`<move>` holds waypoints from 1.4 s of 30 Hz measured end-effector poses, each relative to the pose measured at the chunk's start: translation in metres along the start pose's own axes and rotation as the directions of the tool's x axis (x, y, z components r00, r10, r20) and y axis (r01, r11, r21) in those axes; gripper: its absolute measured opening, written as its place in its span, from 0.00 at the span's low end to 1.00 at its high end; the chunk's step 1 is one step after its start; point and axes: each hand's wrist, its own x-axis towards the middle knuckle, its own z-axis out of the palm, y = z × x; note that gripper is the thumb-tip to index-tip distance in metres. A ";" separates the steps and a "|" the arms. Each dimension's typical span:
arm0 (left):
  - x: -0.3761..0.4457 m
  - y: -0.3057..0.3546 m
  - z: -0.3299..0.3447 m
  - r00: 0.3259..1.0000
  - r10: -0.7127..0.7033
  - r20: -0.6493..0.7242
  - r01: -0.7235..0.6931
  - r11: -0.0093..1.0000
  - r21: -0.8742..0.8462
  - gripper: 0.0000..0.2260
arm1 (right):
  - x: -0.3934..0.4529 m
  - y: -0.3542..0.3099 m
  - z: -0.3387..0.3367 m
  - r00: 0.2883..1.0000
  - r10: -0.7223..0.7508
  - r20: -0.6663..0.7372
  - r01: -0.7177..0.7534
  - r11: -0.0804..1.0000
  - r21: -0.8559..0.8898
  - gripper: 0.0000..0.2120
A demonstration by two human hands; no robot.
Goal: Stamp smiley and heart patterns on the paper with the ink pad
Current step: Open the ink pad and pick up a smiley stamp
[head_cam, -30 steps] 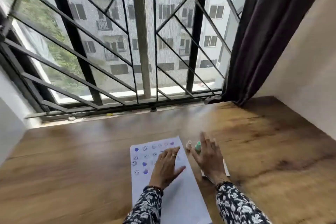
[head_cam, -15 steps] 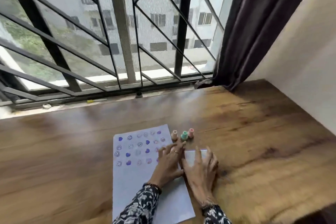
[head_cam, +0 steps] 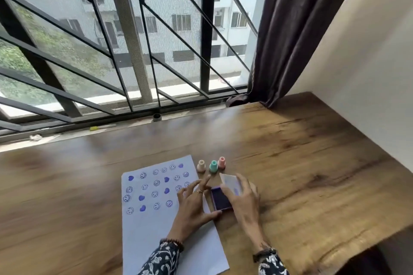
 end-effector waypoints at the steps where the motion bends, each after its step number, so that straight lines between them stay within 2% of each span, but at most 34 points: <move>1: 0.000 -0.001 0.001 1.000 -0.004 0.005 0.004 1.000 0.013 0.41 | 0.007 0.000 -0.008 0.998 0.052 0.021 -0.055 0.984 0.169 0.24; 3: -0.001 -0.003 0.002 1.000 -0.002 0.005 0.002 1.000 0.025 0.42 | 0.020 0.001 -0.024 0.988 0.145 0.043 -0.148 0.872 0.466 0.16; 5: -0.001 -0.002 0.001 1.000 0.002 0.003 -0.002 0.999 0.033 0.42 | 0.037 0.010 -0.033 0.966 0.249 0.075 -0.236 0.717 0.656 0.11; 7: 0.000 -0.002 0.001 1.000 0.002 0.006 -0.002 0.999 0.037 0.42 | 0.050 0.020 -0.039 0.928 0.356 0.109 -0.318 0.605 0.730 0.12; 10: 0.000 -0.003 0.002 1.000 -0.002 0.015 0.001 0.999 0.046 0.41 | 0.060 0.033 -0.037 0.915 0.403 0.018 -0.288 0.622 0.728 0.12; 14: 0.000 -0.004 0.004 1.000 0.005 0.026 -0.007 0.997 0.075 0.38 | 0.078 0.036 -0.036 0.935 0.329 -0.132 -0.191 0.782 0.593 0.11; 18: 0.000 -0.003 0.004 0.999 0.034 0.007 -0.034 0.989 0.141 0.35 | 0.097 0.035 -0.035 0.954 0.202 -0.222 -0.131 0.945 0.299 0.08; 24: 0.000 0.001 0.002 0.999 0.018 0.039 -0.025 0.980 0.195 0.32 | 0.099 0.035 -0.032 0.961 0.109 -0.253 -0.095 0.993 0.067 0.06; 27: 0.000 0.003 0.000 0.998 0.012 0.065 -0.026 0.977 0.212 0.32 | 0.091 0.026 -0.030 0.957 0.066 -0.284 -0.062 0.998 0.024 0.07; 29: 0.000 0.003 -0.001 0.998 0.013 0.069 -0.027 0.977 0.212 0.32 | 0.081 0.014 -0.024 0.953 -0.088 -0.289 0.066 0.994 -0.087 0.08; 31: 0.000 0.004 -0.001 0.998 0.009 0.066 -0.023 0.978 0.208 0.32 | 0.070 -0.003 -0.012 0.929 -0.316 -0.193 0.274 0.937 -0.215 0.08; 33: 0.000 0.004 -0.001 0.997 0.011 0.072 -0.026 0.977 0.210 0.32 | 0.064 -0.019 0.005 0.895 -0.445 -0.029 0.418 0.859 -0.294 0.09; 36: -0.001 0.003 -0.001 0.996 0.019 0.082 -0.036 0.976 0.214 0.32 | 0.063 -0.036 0.026 0.891 -0.437 0.124 0.444 0.782 -0.437 0.11; 42: 0.000 0.003 0.000 0.996 0.014 0.091 -0.033 0.979 0.202 0.33 | 0.056 -0.037 0.038 0.881 -0.446 0.161 0.453 0.692 -0.562 0.08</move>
